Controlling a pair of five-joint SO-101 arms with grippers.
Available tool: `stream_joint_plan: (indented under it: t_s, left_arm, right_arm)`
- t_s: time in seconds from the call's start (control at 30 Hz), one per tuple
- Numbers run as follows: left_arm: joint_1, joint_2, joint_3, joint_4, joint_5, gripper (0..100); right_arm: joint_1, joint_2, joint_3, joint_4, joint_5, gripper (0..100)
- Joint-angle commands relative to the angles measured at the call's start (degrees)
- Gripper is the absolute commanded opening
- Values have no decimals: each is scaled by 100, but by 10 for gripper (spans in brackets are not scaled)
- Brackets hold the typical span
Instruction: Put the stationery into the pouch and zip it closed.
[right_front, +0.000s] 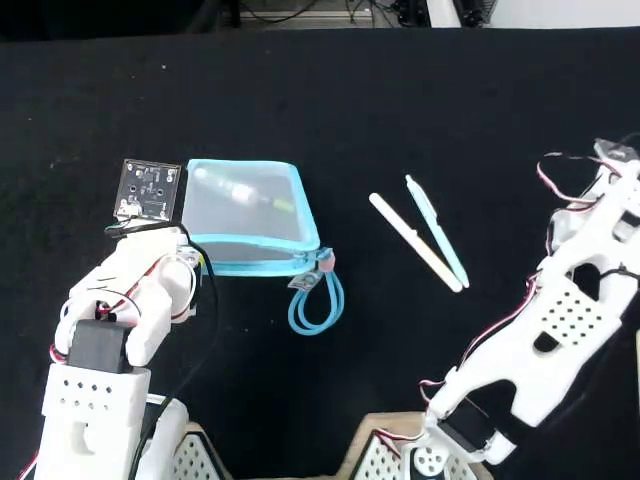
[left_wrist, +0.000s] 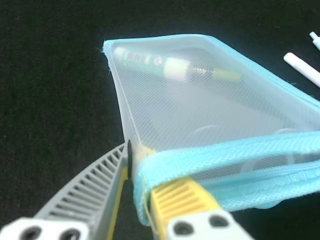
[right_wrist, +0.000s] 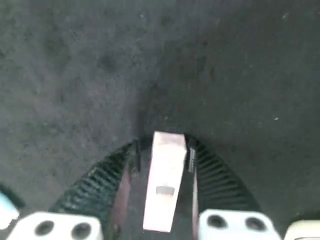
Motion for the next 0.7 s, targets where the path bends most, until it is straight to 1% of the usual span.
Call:
stream_joint_plan:
  t_s: [0.0, 0.07, 0.1, 0.2, 0.27, 0.3, 0.5, 0.6, 0.67]
  left_arm:
    - [13, -35, -48, -114, 9, 30]
    - [13, -35, -48, -114, 9, 30]
    - [13, -35, -48, -105, 9, 30]
    - [13, -35, -48, -114, 9, 30]
    - [13, -35, -48, -123, 9, 30]
    - [13, -35, -48, -123, 9, 30]
    - [13, -35, -48, -123, 9, 30]
    - [13, -35, -40, -123, 9, 30]
    - [13, -35, -40, -114, 9, 30]
  right_arm:
    - [62, 110, -136, -308, 53, 152]
    - [88, 180, -136, -431, 26, 147]
    - [105, 189, -145, -484, -79, 127]
    - [220, 163, -400, -501, -527, 5]
    - [290, 154, -673, -387, -624, 19]
    - [299, 154, -848, -281, -624, 8]
    - [176, 154, -2123, 1116, -615, 10]
    - [202, 154, -2598, 1169, -624, 10]
    - [211, 154, -2659, 1169, -615, 10]
